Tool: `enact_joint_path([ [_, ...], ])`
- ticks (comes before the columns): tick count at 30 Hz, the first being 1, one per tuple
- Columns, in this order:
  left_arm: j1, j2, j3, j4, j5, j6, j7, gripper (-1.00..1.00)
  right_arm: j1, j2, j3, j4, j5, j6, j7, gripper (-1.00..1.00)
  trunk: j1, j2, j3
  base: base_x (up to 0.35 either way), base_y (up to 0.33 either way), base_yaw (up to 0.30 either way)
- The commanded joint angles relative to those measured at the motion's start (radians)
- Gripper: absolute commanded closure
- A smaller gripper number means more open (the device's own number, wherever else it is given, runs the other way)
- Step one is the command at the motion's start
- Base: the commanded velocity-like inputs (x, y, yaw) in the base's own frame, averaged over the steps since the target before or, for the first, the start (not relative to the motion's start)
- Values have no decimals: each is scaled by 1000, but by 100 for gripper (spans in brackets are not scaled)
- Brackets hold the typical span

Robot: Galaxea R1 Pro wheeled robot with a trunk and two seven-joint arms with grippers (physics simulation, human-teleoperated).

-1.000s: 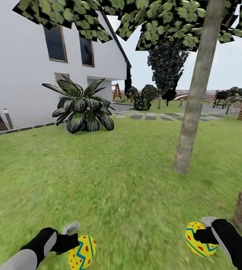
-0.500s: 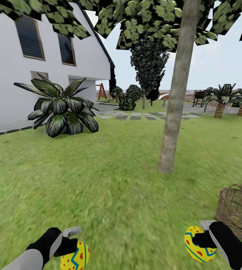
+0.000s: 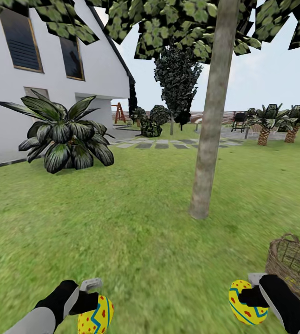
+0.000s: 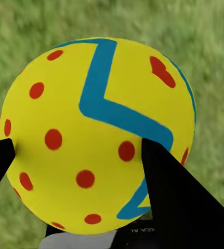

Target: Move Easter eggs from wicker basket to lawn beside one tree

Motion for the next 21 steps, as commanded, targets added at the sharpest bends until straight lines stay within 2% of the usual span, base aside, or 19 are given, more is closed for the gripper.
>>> enact_joint_path([
  [1, 0, 0, 8, -10, -11, 4, -5, 100, -1, 0, 0, -1, 3, 5, 4, 100, 1, -1, -1, 334, 97, 0],
  [4, 0, -1, 42, -16, -11, 3, -10, 100, -1, -2, -1, -1, 2, 5, 4, 100, 1, -1, -1, 290, 201, 0],
  [6, 0, -1, 51, -17, -11, 2, -12, 100, -1, -2, -1, -1, 1, 5, 5, 100, 1, -1, -1, 209, 284, 0],
  [13, 0, -3, 53, -15, -11, 2, -12, 100, -1, -2, -1, -1, 0, 5, 5, 100, 1, -1, -1, 132, 326, -29],
  [21, 0, -7, 47, -13, -14, 3, -8, 100, -1, -1, -2, -1, -1, 5, 4, 100, 1, -1, 6, 219, 278, -217],
])
